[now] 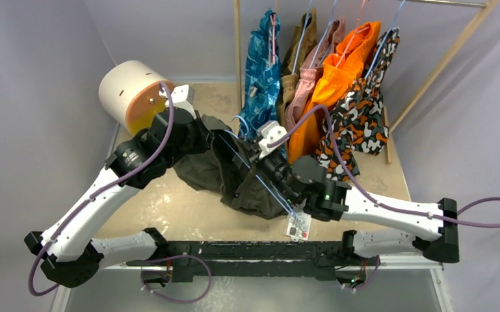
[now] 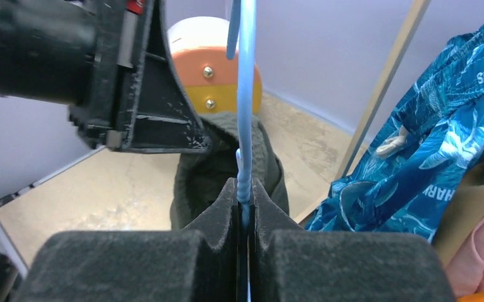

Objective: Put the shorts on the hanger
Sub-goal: Hang the shorts on the hanger.

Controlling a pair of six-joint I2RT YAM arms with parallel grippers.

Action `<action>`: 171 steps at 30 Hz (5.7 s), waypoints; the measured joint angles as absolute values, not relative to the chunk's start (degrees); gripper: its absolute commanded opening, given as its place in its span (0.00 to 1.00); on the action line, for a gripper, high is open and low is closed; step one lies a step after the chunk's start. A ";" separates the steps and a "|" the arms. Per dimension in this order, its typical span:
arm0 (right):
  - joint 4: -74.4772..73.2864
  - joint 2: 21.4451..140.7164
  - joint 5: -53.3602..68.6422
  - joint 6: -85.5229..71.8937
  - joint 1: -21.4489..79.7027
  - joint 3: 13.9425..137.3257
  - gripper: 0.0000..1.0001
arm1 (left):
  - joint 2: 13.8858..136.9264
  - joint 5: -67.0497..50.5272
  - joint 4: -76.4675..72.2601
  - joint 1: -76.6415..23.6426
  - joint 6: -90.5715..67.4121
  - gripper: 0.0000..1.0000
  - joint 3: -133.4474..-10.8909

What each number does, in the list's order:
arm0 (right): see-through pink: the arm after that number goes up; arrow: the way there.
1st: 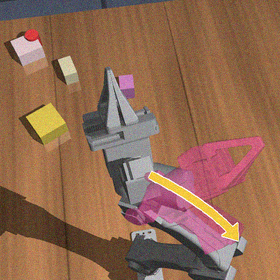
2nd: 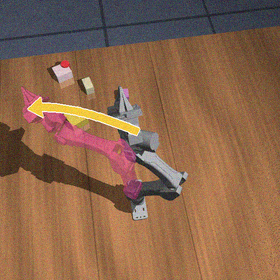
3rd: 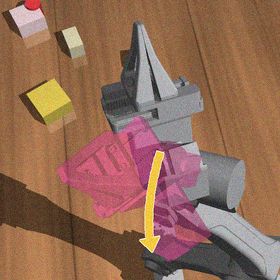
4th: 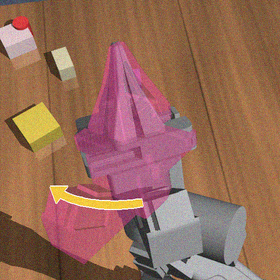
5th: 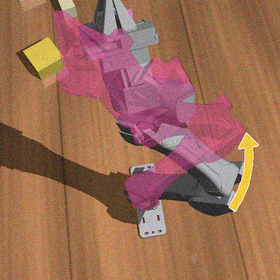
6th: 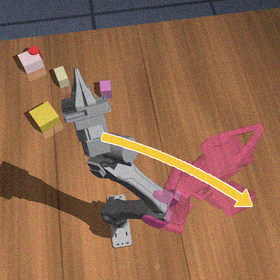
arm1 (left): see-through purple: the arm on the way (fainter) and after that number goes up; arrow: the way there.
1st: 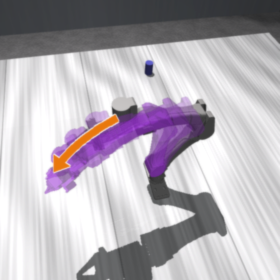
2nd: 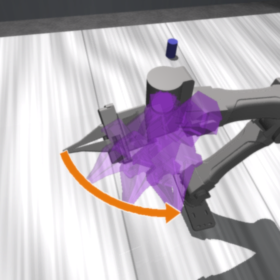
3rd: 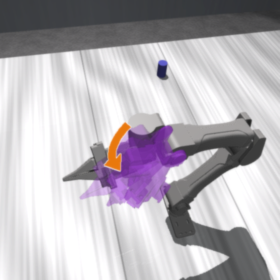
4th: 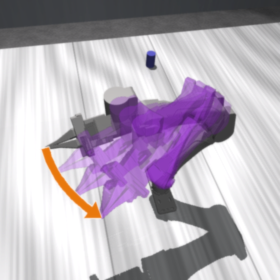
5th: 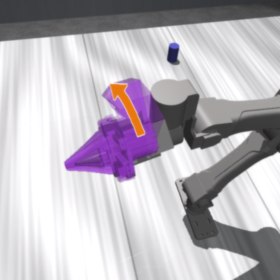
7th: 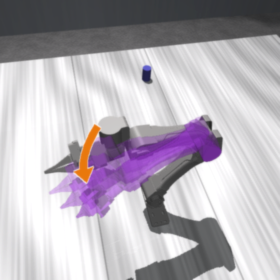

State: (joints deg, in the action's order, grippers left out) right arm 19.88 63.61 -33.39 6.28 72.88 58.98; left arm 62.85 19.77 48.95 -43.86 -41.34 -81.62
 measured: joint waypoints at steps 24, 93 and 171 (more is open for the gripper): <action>55.02 66.26 -25.39 4.54 66.43 48.42 0.00 | 63.64 4.05 34.87 -43.51 -46.98 0.00 -87.50; 76.79 59.29 -16.91 -0.01 64.53 44.93 0.00 | 50.89 0.93 32.47 -52.53 -43.33 0.75 -77.97; 12.71 33.71 12.21 -6.26 64.42 44.69 0.00 | 65.67 -26.85 45.58 -59.55 2.85 0.25 -87.24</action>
State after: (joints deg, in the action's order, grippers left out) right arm 12.71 33.71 12.21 -6.26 64.42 44.69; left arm 65.67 -26.85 45.58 -59.55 2.85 -87.24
